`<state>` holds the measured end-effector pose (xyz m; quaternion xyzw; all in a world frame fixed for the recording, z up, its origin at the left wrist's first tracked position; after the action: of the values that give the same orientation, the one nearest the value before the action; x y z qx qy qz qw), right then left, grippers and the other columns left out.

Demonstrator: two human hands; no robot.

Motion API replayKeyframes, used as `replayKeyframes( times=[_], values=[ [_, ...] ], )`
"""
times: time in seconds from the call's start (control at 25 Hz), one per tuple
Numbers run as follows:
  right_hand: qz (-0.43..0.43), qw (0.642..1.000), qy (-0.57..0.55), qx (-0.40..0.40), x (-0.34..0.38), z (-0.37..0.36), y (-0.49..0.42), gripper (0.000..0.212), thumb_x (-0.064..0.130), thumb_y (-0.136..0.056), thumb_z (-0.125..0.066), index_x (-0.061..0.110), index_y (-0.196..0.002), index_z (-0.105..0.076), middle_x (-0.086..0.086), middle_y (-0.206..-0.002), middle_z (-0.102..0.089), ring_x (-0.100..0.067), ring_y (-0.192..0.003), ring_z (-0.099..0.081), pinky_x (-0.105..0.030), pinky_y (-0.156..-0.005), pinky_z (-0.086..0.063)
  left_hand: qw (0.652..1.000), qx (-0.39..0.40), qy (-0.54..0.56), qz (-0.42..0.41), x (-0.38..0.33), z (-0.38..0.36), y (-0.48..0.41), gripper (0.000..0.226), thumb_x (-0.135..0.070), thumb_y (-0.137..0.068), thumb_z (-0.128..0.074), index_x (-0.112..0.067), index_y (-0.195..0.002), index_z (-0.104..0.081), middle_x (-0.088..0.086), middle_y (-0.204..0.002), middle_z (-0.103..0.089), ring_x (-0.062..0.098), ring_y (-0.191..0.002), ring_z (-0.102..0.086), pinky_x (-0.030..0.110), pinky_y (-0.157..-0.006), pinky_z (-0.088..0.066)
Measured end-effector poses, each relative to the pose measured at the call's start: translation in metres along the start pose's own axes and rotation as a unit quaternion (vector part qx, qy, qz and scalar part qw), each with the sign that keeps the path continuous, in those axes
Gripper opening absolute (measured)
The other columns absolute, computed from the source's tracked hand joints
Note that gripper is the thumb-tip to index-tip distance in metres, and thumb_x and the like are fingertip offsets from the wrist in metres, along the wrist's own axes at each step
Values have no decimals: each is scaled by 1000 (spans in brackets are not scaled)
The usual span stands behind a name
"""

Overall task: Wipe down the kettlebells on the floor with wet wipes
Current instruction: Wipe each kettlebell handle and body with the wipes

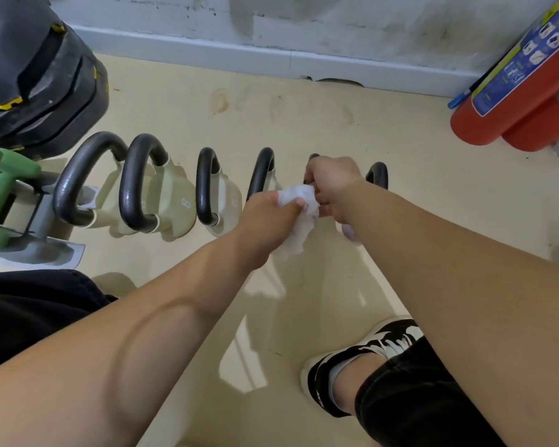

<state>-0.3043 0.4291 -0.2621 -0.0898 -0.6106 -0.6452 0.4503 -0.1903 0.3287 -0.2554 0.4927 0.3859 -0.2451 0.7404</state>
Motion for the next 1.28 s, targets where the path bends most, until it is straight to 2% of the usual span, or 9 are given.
replayKeyframes(
  times=[0.12,0.28,0.36,0.48,0.68,0.88,1.0,1.08,1.28],
  values=[
    [51,994,67,-70,9,8,-20,24,19,-86,-53,2,-98,-67,-21,-87,-72,-36,-71,-72,-54,-64,-63,997,-70,7,15,-17,10,-19,26,-10,-94,-52,-13,-75,-69,-2,-72,-66,15,-66,-63,23,-59,-50],
    [8,998,27,-55,-3,16,-41,21,25,-90,-69,5,-94,-68,-20,-87,-73,-31,-65,-69,-41,-65,-64,980,-137,-110,-96,-51,24,-58,28,-26,-91,-54,-19,-65,-48,-7,-62,-42,14,-56,-43,22,-56,-34],
    [11,999,24,-37,-8,18,-47,23,30,-89,-74,7,-92,-70,-17,-85,-72,-27,-64,-67,-37,-66,-61,976,-95,-168,-105,-49,3,-74,32,-37,-100,-48,-17,-80,-62,-9,-64,-52,8,-58,-49,20,-58,-39],
    [-14,999,26,-32,-9,21,-53,29,36,-85,-79,9,-93,-72,-8,-85,-73,-21,-71,-69,-34,-68,-62,997,13,-80,-7,-9,-46,-73,41,-43,-105,-36,-16,-107,-66,1,-94,-71,13,-86,-65,27,-79,-51],
    [-38,998,48,-34,-2,24,-62,38,38,-80,-85,6,-97,-72,-7,-85,-74,-21,-75,-70,-36,-78,-62,998,-59,-8,-8,22,-59,-33,44,-33,-109,-28,-18,-146,-46,-3,-139,-55,13,-128,-50,30,-109,-36],
    [-54,996,51,-44,-14,28,-61,66,57,-63,-89,8,-103,-67,-7,-84,-76,-20,-75,-75,-39,-77,-62,970,-23,164,179,-2,-50,-94,20,-19,-102,-43,-13,-95,-60,-2,-99,-67,16,-97,-65,25,-83,-49],
    [-50,996,43,-53,-20,29,-62,71,62,-61,-87,10,-103,-66,-8,-82,-74,-24,-73,-73,-41,-77,-61,992,-36,79,96,-13,-53,-112,21,-29,-102,-41,-15,-97,-56,12,-95,-63,29,-87,-63,43,-80,-57],
    [-37,997,34,-51,-17,30,-63,64,58,-65,-87,9,-100,-66,-8,-84,-73,-26,-76,-72,-41,-78,-60,1000,-30,2,9,3,-62,-96,30,-35,-104,-34,-16,-100,-57,21,-93,-62,32,-91,-66,38,-76,-55],
    [-34,996,-9,-79,-11,39,-72,42,39,-89,-70,-1,-97,-70,-13,-71,-70,-31,-66,-71,-45,-83,-62,975,-95,-180,-91,20,-34,-37,37,-26,-108,-31,-14,-100,-65,-1,-83,-64,16,-81,-57,27,-72,-41]
  ],
)
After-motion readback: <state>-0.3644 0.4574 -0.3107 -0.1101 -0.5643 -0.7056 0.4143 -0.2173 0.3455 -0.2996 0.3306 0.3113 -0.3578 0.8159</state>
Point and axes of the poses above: each hand's wrist, its own y-axis away from the middle knuckle, its own z-axis out of the back of the hand, x = y × z, the point moved 6 cm from there along -y, towards the middle knuckle
